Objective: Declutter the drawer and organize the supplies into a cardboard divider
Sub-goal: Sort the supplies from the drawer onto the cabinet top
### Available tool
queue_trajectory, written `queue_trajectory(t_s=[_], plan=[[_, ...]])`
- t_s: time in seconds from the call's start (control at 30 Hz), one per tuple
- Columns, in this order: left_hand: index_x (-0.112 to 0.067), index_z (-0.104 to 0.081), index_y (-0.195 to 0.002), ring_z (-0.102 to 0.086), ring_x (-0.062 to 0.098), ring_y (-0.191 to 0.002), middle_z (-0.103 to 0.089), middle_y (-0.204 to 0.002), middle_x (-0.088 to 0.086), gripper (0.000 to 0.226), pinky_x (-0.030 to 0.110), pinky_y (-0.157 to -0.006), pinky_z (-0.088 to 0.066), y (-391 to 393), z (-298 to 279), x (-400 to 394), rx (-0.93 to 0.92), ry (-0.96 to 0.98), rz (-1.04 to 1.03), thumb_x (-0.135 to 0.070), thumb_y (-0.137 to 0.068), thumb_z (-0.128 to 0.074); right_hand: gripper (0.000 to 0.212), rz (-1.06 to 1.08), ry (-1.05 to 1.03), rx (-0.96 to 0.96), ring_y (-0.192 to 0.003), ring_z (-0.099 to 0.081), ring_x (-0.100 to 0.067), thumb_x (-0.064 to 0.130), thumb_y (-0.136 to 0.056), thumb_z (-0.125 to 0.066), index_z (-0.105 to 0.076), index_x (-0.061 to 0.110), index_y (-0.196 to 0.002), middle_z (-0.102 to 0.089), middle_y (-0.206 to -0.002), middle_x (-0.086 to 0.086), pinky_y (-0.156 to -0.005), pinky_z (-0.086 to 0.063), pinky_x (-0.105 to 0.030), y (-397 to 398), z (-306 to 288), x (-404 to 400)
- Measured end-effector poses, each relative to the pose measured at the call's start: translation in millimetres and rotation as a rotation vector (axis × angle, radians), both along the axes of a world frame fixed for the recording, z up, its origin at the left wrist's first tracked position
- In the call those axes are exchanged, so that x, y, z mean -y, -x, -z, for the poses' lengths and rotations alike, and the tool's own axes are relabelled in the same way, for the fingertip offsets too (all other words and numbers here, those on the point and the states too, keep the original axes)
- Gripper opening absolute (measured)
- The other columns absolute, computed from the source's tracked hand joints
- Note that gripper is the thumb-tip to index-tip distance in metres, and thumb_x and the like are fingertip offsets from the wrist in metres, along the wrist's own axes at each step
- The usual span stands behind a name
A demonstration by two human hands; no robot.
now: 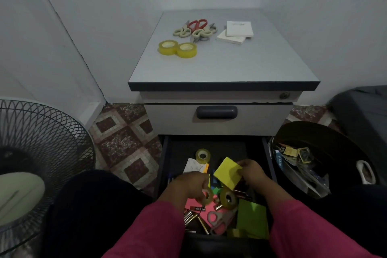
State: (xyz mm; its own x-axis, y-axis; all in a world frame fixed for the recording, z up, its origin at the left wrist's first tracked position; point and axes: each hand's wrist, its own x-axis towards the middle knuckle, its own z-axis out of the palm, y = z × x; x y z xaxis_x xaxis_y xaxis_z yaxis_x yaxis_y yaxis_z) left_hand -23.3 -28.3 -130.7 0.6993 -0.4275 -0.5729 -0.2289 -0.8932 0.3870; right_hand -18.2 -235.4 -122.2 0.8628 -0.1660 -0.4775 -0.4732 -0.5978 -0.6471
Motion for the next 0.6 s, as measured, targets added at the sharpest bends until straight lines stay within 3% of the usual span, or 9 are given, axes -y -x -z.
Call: queue_trajectory(t_s=[0.07, 0.17, 0.3, 0.4, 0.5, 0.6], plan=[[-0.017, -0.047, -0.099, -0.048, 0.019, -0.085, -0.056, -0.102, 0.01, 0.033, 0.03, -0.069, -0.038, 3, 2, 0, 0.012, 0.025, -0.03, -0.012, -0.078, -0.073, 0.028, -0.195, 0.093, -0.07, -0.079, -0.053, -0.02, -0.009, -0.087, -0.051, -0.063, -0.01, -0.111, -0.056, -0.086, -0.012, -0.064, -0.045, -0.027, 0, -7, -1], [-0.02, -0.045, -0.094, -0.055, 0.024, -0.094, -0.058, -0.104, 0.01, 0.027, 0.032, -0.073, -0.043, 4, 3, -1, 0.031, 0.081, -0.124, -0.013, -0.082, -0.068, 0.035, -0.344, 0.161, -0.255, -0.068, -0.048, -0.01, 0.0, -0.092, -0.049, -0.056, -0.002, -0.126, -0.052, -0.085, -0.002, -0.065, -0.047, -0.021, 2, -28, -3], [-0.015, -0.048, -0.102, -0.057, 0.027, -0.101, -0.058, -0.115, 0.013, 0.024, 0.029, -0.075, -0.043, 3, 3, 2, 0.062, 0.07, -0.128, -0.012, -0.085, -0.065, 0.037, -0.603, 0.418, -0.432, -0.096, -0.062, -0.022, 0.006, -0.098, -0.043, -0.046, 0.001, -0.134, -0.058, -0.104, -0.009, -0.078, -0.052, -0.029, 8, -41, -3], [-0.012, -0.042, -0.124, -0.055, 0.03, -0.105, -0.051, -0.121, 0.012, 0.041, 0.03, -0.074, -0.042, 4, 1, 6, 0.146, 0.079, -0.153, -0.006, -0.086, -0.058, 0.046, -0.718, 0.554, -0.471, -0.106, -0.06, -0.025, 0.008, -0.09, -0.06, -0.05, 0.007, -0.135, -0.059, -0.127, -0.013, -0.085, -0.049, -0.034, 13, -26, -4], [-0.017, -0.025, -0.144, -0.055, 0.032, -0.108, -0.047, -0.13, 0.013, 0.064, 0.034, -0.083, -0.048, 1, 0, 9, 0.189, 0.05, -0.219, -0.004, -0.086, -0.052, 0.054, -0.733, 0.654, -0.436, -0.115, -0.057, -0.027, 0.011, -0.082, -0.07, -0.051, 0.012, -0.133, -0.058, -0.129, -0.009, -0.096, -0.048, -0.039, 16, -21, -6], [-0.02, 0.008, -0.152, -0.059, 0.032, -0.105, -0.057, -0.122, 0.022, 0.085, 0.038, -0.086, -0.049, -3, -1, 10, 0.111, 0.01, -0.253, -0.006, -0.09, -0.05, 0.043, -0.672, 0.694, -0.411, -0.117, -0.055, -0.025, 0.012, -0.088, -0.061, -0.053, 0.012, -0.13, -0.058, -0.128, -0.007, -0.096, -0.046, -0.037, 16, -26, -8]])
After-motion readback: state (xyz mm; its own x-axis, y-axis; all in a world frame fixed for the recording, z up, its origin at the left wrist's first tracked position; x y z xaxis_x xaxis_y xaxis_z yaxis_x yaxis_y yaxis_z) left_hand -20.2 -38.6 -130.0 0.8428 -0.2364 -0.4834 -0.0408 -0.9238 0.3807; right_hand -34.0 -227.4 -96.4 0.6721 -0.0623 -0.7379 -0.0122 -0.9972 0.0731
